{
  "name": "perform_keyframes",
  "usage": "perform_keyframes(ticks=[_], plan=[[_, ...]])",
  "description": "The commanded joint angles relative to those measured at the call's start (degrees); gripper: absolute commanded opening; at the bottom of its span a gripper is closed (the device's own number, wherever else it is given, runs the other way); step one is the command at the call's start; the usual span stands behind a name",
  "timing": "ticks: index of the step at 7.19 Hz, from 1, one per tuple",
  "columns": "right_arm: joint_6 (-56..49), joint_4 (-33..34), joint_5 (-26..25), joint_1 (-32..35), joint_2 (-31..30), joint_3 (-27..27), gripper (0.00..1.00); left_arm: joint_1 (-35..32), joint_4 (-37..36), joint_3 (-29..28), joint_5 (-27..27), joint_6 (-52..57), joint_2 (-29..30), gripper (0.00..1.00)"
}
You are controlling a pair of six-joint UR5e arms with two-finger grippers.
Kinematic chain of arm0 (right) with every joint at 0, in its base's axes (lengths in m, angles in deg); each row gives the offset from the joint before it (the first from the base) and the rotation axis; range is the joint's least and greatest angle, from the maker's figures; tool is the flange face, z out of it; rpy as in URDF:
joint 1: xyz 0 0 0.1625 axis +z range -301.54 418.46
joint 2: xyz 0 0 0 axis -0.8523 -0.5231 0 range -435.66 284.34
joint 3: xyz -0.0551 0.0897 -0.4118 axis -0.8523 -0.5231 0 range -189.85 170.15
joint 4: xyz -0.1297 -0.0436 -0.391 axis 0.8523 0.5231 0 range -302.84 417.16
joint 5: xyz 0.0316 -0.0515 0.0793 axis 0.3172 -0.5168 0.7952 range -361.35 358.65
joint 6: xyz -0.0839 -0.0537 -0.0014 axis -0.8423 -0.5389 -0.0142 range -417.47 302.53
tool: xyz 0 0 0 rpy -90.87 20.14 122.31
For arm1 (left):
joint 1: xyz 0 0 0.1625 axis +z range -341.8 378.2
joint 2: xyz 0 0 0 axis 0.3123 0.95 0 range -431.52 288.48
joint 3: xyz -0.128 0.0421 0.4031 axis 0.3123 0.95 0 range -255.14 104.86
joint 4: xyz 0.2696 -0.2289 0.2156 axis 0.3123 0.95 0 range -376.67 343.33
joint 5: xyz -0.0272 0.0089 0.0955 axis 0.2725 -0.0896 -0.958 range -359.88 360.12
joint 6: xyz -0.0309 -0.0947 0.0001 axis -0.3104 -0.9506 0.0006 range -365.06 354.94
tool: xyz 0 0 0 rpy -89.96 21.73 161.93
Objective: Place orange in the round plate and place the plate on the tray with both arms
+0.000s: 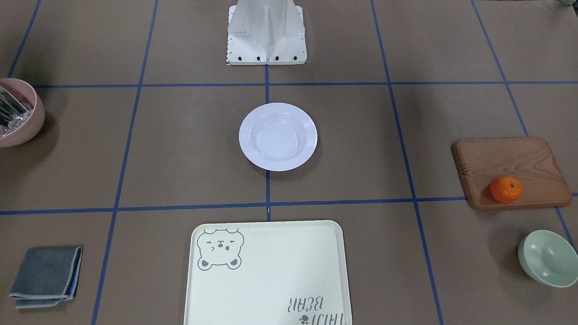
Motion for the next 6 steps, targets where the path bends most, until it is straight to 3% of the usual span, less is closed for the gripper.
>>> perform_keyframes(ticks=[1, 2, 3, 6], plan=[[14.33, -0.01, 1.54, -3.9, 4.04, 0.58, 0.98, 4.37, 3.79, -0.06, -0.13, -2.15, 0.68, 0.99], [16.73, -0.27, 4.69, -4.09, 4.66, 1.1, 0.92, 5.71, 4.57, -0.23, -0.13, -10.87, 0.69, 0.99], [17.28, -0.19, 2.2, -6.26, 4.5, 1.63, 0.99, 9.38, 5.01, -0.24, -0.56, -18.27, 0.77, 0.99], [30.09, -0.01, -13.08, -19.25, 5.37, 4.01, 1.0, 18.71, 6.68, -3.72, -3.82, -33.07, 3.13, 0.98]])
